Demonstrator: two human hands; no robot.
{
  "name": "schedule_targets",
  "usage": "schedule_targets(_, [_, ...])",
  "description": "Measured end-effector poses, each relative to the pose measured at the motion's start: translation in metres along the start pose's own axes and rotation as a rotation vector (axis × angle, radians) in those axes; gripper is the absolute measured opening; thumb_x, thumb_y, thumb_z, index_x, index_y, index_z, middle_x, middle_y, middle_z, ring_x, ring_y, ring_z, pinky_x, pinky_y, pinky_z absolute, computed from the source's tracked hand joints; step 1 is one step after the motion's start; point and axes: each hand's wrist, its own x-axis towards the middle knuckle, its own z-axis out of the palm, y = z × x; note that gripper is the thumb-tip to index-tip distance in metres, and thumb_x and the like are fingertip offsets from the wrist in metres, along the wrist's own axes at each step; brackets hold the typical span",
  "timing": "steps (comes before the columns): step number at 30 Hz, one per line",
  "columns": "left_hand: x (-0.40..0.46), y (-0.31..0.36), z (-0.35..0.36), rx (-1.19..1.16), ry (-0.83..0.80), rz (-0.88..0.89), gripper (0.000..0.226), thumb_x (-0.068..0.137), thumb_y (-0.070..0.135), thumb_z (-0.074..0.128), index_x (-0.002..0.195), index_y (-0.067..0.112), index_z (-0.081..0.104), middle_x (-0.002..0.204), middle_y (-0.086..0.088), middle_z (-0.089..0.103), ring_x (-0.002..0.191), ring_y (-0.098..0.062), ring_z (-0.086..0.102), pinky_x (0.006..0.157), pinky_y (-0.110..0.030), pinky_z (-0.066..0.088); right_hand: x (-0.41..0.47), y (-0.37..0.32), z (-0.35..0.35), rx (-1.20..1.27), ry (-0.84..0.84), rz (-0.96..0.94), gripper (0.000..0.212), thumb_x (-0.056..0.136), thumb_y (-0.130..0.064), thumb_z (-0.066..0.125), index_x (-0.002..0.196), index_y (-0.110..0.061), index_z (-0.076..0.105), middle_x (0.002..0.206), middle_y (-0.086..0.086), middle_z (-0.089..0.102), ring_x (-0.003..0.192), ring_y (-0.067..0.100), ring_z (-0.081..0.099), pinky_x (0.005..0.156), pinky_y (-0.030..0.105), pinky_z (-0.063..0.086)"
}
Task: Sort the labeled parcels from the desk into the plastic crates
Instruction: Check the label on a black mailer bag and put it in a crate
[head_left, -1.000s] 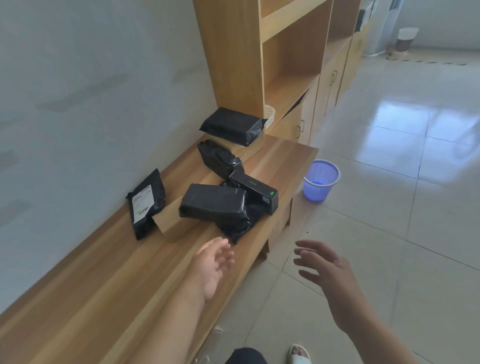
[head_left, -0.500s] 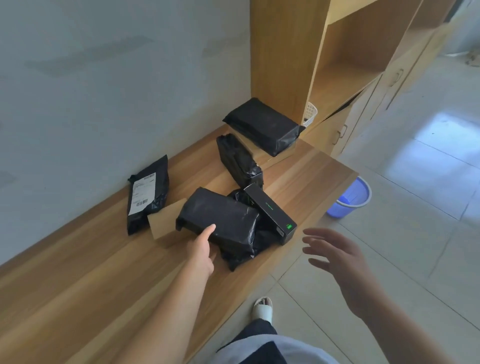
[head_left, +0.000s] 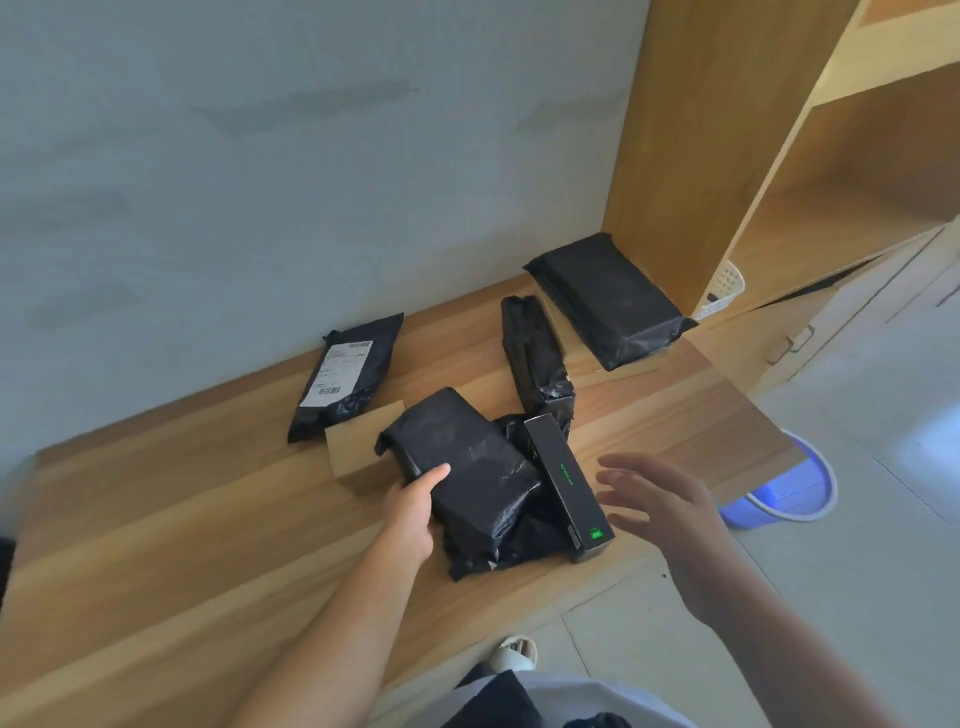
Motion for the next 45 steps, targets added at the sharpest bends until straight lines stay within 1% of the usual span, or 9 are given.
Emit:
schedule_targets(12, [-0.030,-0.005,0.029,-0.013,0.218,0.131,0.043,0.083,0.020,0.085,0.119,0.014,0.062,0.118,-0.007,0.069,0.092,-0.024,0.064,0.066,-0.032,0.048,0.022,0.017,-0.073,-0.016,-0.169,0.029,0.017,0.097,-0.010,0.064,0.101,-0.018,0.078,0.107,0.011,0.076,0.099,0.028,0.072,0.088,0.041,0.056])
schedule_targets(18, [-0.076,-0.006,0.012,0.003,0.164,0.349,0.043,0.081,0.014,0.085,0.120,0.016,0.068,0.114,-0.007,0.077,0.102,-0.027,0.073,0.082,-0.037,0.057,0.029,0.016,-0.088,-0.090,-0.288,-0.009,0.023,0.088,-0.018,0.080,0.108,-0.028,0.076,0.107,0.001,0.076,0.104,0.019,0.072,0.091,0.039,0.056])
schedule_targets(21, [-0.120,-0.013,0.009,-0.066,0.039,0.429,0.039,0.086,0.006,0.078,0.123,0.013,0.068,0.115,-0.008,0.078,0.107,-0.028,0.074,0.086,-0.039,0.057,0.026,0.006,-0.085,-0.151,-0.461,-0.051,0.044,0.083,-0.027,0.086,0.121,-0.040,0.067,0.122,-0.009,0.070,0.106,0.001,0.068,0.085,0.026,0.052])
schedule_targets(24, [-0.161,-0.030,0.014,-0.170,-0.082,0.472,0.044,0.086,0.003,0.073,0.128,0.011,0.065,0.120,-0.009,0.076,0.111,-0.028,0.073,0.093,-0.043,0.055,0.022,0.000,-0.077,-0.174,-0.604,-0.071,0.076,0.067,-0.045,0.090,0.136,-0.038,0.059,0.128,-0.012,0.067,0.117,0.007,0.066,0.091,0.030,0.054])
schedule_targets(29, [-0.197,-0.068,0.016,-0.292,-0.171,0.480,0.063,0.074,0.012,0.076,0.135,0.008,0.061,0.129,-0.015,0.071,0.114,-0.032,0.071,0.091,-0.042,0.060,0.003,-0.007,-0.081,-0.110,-0.724,-0.174,0.030,0.084,-0.001,0.079,0.108,-0.018,0.076,0.101,0.001,0.080,0.089,0.017,0.078,0.069,0.023,0.060])
schedule_targets(34, [-0.210,-0.095,0.021,-0.388,-0.139,0.486,0.065,0.077,0.013,0.077,0.139,0.009,0.058,0.135,-0.014,0.069,0.124,-0.032,0.066,0.106,-0.046,0.052,-0.013,-0.004,-0.093,-0.144,-0.669,-0.300,0.032,0.080,-0.002,0.083,0.102,-0.024,0.075,0.091,-0.006,0.079,0.085,0.016,0.075,0.066,0.026,0.061])
schedule_targets(38, [-0.223,-0.105,0.041,-0.358,0.190,0.399,0.062,0.089,0.015,0.078,0.144,0.016,0.049,0.114,-0.002,0.073,0.110,-0.018,0.067,0.112,-0.047,0.047,-0.009,0.006,-0.095,-0.393,-0.407,-0.685,0.041,0.075,-0.011,0.087,0.102,-0.033,0.065,0.094,-0.011,0.067,0.090,0.012,0.063,0.076,0.032,0.055])
schedule_targets(42, [-0.249,-0.109,0.070,-0.522,0.022,0.299,0.059,0.072,0.029,0.082,0.126,0.014,0.066,0.126,-0.010,0.069,0.119,-0.025,0.065,0.099,-0.049,0.056,0.008,0.023,-0.088,-0.599,-0.118,-1.272,0.057,0.060,-0.004,0.086,0.113,-0.011,0.066,0.095,0.004,0.059,0.088,0.023,0.042,0.074,0.040,0.045])
schedule_targets(45, [-0.262,-0.104,0.090,-0.575,-0.085,0.293,0.052,0.078,0.031,0.080,0.125,0.014,0.071,0.115,-0.009,0.076,0.112,-0.024,0.070,0.091,-0.047,0.059,0.017,0.037,-0.086,-0.663,-0.024,-1.491,0.061,0.056,-0.005,0.082,0.113,-0.011,0.062,0.092,0.008,0.061,0.086,0.027,0.042,0.074,0.039,0.035])
